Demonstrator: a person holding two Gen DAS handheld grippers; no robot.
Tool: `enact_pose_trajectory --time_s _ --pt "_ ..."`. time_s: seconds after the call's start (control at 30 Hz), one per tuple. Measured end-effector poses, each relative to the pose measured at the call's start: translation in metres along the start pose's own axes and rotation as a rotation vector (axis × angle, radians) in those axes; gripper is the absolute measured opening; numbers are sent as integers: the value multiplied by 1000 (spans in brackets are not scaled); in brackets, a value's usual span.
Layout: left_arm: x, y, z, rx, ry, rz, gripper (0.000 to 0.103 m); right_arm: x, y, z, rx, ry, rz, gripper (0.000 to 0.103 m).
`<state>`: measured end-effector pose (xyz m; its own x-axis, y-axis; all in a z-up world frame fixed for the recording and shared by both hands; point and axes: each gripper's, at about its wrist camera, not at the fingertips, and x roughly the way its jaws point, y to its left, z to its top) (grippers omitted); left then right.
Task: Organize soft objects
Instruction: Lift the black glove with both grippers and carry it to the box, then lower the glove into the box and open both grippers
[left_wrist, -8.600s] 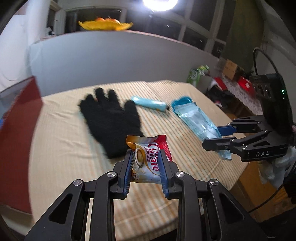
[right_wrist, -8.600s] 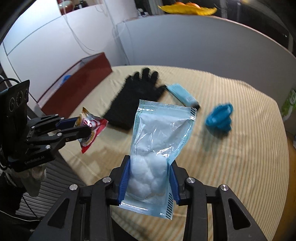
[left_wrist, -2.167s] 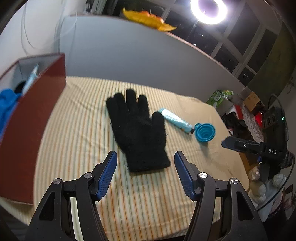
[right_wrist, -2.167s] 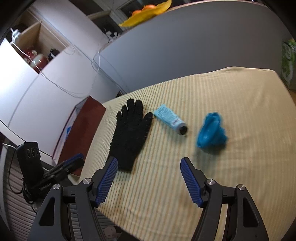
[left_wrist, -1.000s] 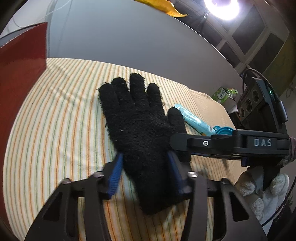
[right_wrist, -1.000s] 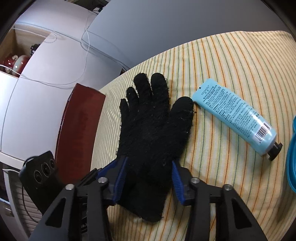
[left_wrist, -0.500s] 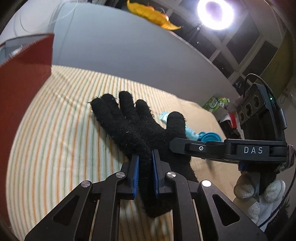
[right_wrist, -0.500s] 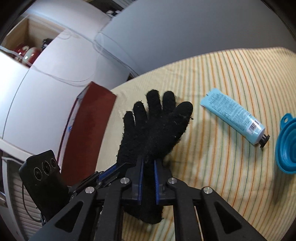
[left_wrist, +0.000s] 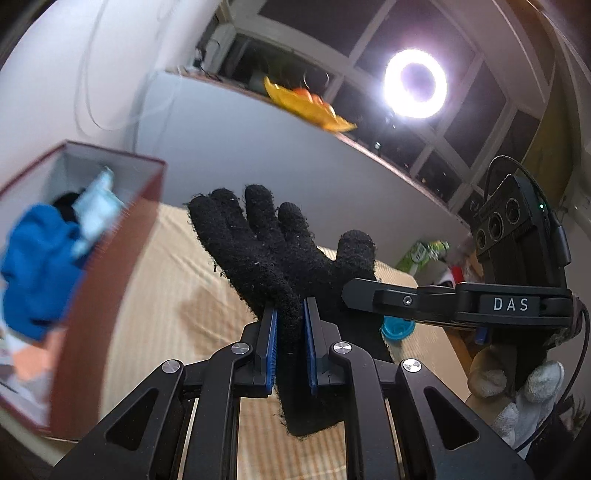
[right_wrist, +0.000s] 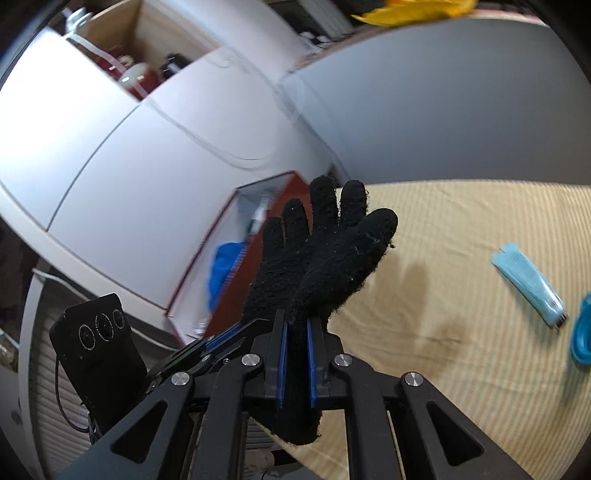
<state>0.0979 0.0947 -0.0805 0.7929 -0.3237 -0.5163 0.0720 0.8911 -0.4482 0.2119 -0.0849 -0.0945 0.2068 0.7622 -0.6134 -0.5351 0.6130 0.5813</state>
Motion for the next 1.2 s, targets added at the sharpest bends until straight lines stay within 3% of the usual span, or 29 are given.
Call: enact_pose_trajectory --time_s 0.5,0.73,1.2 --pt "-67 70 27 -36 -98 190 11 84 105 27 -163 83 106 8" --pt "-70 105 30 -76 -68 251 11 128 121 27 -171 135 112 8" --pt "-69 121 26 -37 -23 358 11 160 136 24 -217 183 69 8"
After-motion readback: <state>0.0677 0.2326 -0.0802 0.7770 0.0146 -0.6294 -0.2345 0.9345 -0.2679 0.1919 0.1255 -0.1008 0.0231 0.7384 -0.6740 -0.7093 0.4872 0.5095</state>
